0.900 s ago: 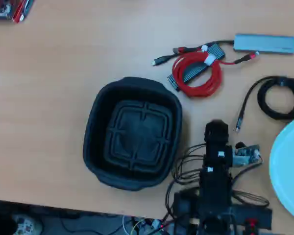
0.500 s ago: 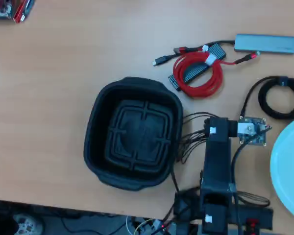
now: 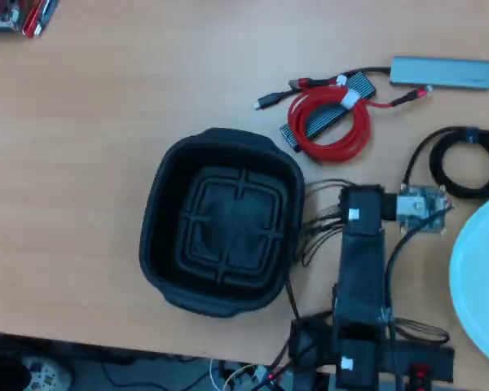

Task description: Put a black charging cable in a black bowl and put a red charging cable in a green bowl

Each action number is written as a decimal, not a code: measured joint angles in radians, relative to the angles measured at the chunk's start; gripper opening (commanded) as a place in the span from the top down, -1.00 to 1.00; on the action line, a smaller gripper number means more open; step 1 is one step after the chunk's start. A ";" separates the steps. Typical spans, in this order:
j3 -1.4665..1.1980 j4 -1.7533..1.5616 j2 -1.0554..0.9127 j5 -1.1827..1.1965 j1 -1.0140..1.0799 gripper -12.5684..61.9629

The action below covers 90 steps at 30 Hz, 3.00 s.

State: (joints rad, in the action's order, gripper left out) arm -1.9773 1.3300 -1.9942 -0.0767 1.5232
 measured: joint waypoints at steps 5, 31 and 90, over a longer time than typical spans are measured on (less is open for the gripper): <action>0.221 0.109 0.000 0.003 0.069 0.86; 0.592 0.166 0.601 0.167 0.506 0.04; 0.718 0.163 0.925 0.169 0.522 0.83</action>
State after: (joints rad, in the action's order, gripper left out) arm -1.2594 1.4926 -1.0692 0.0920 2.0448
